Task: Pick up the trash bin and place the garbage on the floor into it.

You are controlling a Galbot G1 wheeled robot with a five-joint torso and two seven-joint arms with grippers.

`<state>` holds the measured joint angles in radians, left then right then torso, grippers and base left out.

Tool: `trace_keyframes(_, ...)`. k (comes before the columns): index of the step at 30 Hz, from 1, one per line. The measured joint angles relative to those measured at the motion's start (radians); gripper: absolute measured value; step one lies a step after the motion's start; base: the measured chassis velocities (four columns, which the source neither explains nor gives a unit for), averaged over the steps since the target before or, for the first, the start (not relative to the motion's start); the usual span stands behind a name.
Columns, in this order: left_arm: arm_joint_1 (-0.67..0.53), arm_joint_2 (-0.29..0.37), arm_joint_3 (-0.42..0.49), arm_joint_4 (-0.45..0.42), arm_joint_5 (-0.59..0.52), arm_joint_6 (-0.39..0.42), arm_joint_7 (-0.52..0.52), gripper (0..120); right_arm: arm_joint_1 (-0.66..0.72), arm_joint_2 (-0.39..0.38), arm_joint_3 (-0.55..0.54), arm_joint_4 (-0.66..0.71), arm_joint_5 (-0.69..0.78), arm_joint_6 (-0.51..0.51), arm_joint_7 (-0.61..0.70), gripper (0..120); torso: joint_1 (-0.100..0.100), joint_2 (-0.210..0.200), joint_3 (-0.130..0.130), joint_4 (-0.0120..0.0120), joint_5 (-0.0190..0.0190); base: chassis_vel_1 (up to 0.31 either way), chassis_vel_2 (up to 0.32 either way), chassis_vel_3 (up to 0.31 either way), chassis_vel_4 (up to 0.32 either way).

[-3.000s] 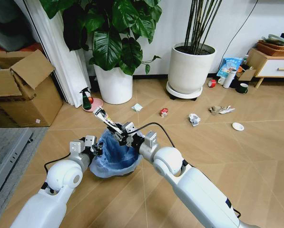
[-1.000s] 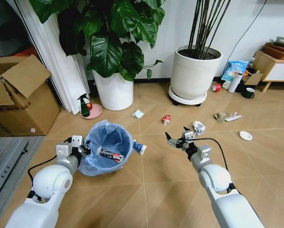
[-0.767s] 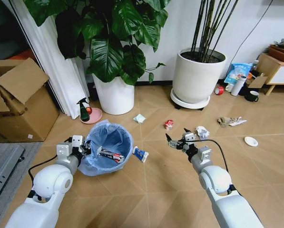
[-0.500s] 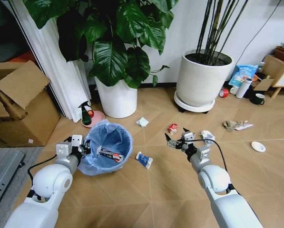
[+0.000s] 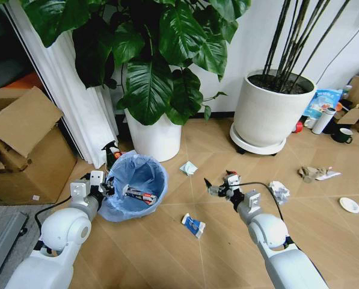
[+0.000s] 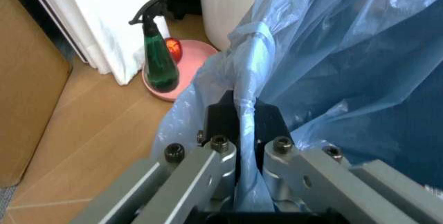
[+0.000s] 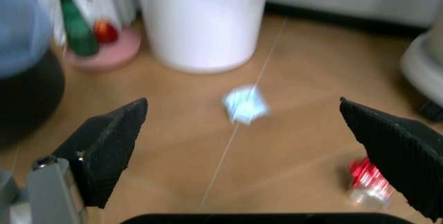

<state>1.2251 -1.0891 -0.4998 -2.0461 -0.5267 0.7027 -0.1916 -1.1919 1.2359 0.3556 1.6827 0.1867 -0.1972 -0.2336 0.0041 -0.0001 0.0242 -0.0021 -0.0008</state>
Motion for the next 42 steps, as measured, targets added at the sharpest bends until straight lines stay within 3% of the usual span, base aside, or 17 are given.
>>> trace_keyframes(8,-0.009,0.001,0.003,-0.007,-0.012,0.003,0.0,0,0.034,-0.086,-0.1,-0.181,0.029,0.0,-0.184,100,0.0,0.0,0.0,-0.0003,0.0003,0.01,-0.017,-0.012,0.015)
trace_keyframes(16,-0.002,0.0,0.001,-0.011,-0.012,0.003,0.002,0,0.113,-0.093,-0.214,-0.327,-0.059,0.041,-0.271,100,0.0,0.0,0.0,-0.0001,-0.0003,0.0,0.0,0.0,0.0)
trace_keyframes(24,-0.005,-0.002,-0.001,-0.014,-0.013,0.003,0.004,0,0.176,0.005,-0.262,-0.484,-0.124,0.072,-0.25,100,0.0,0.0,0.0,-0.0001,0.0001,0.0,0.0,0.0,0.0)
trace_keyframes(30,-0.002,-0.003,-0.001,-0.016,-0.013,0.002,0.004,0,0.201,0.036,-0.269,-0.544,-0.146,0.079,-0.225,100,0.0,0.0,0.0,-0.0001,-0.0002,0.0,0.0,0.0,0.0)
trace_keyframes(37,-0.003,-0.004,-0.001,-0.017,-0.012,0.002,0.004,0,0.227,0.056,-0.264,-0.616,-0.154,0.087,-0.213,87,0.0,0.0,0.0,-0.0002,0.0001,0.0,0.0,0.0,0.0)
trace_keyframes(42,-0.007,-0.005,0.001,-0.016,-0.012,0.001,0.004,0,0.234,0.061,-0.259,-0.639,-0.156,0.094,-0.213,67,0.0,0.0,0.0,-0.0003,0.0001,0.0,0.0,0.0,0.0)
